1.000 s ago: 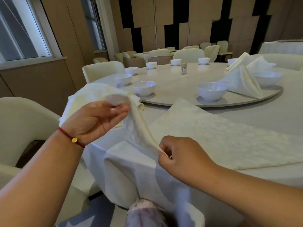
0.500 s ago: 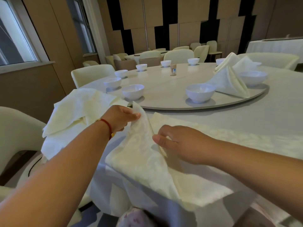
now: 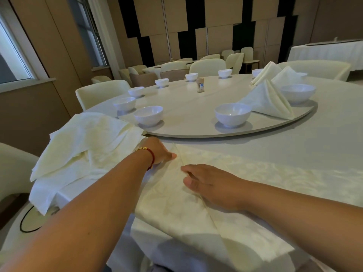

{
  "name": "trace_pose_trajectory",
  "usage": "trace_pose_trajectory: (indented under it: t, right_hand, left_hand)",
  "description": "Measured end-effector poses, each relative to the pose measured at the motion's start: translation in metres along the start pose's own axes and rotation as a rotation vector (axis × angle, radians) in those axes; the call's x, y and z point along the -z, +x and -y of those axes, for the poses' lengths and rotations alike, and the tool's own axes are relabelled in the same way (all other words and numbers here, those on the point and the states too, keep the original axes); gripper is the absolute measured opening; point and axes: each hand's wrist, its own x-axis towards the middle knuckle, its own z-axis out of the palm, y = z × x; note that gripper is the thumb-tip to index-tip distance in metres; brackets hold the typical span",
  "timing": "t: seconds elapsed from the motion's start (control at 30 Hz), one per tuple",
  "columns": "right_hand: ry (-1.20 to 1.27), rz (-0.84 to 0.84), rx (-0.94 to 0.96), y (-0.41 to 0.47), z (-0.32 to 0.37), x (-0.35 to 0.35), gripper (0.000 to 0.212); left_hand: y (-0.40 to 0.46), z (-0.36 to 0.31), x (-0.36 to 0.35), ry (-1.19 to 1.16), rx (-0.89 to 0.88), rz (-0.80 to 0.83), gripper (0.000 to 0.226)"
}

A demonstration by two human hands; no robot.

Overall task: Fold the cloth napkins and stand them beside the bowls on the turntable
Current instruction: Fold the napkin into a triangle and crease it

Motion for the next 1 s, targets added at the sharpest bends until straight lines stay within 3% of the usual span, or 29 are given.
trace_pose_trajectory:
  t: [0.13,0.27,0.43,0.6,0.77,0.9,1.0]
  right_hand:
    - [-0.024,-0.013,0.009,0.000,0.002,0.000,0.076]
    - [0.005,-0.031,0.017,-0.002,0.000,-0.001,0.067]
    - [0.011,-0.022,0.015,-0.004,0.003,0.000,0.073]
    - [-0.012,-0.010,0.028,-0.007,0.006,0.003,0.070]
    - [-0.054,-0.029,0.023,-0.010,0.008,0.002,0.068]
    - [-0.201,-0.031,0.222,-0.011,0.015,0.005,0.073]
    - [-0.171,0.167,0.390,-0.015,0.024,0.000,0.065]
  left_hand:
    - [0.004,-0.001,-0.003,0.013,0.000,0.003,0.047]
    - [0.005,-0.003,-0.005,0.003,-0.012,0.018,0.047]
    - [0.001,-0.005,-0.007,0.022,-0.028,0.012,0.038]
    - [-0.006,0.006,-0.029,-0.155,-0.117,-0.219,0.039]
    - [-0.005,0.010,-0.041,-0.135,-0.336,-0.309,0.007]
    - [-0.006,0.009,-0.042,-0.136,-0.330,-0.249,0.014]
    - [-0.008,0.010,-0.040,-0.157,-0.329,-0.194,0.019]
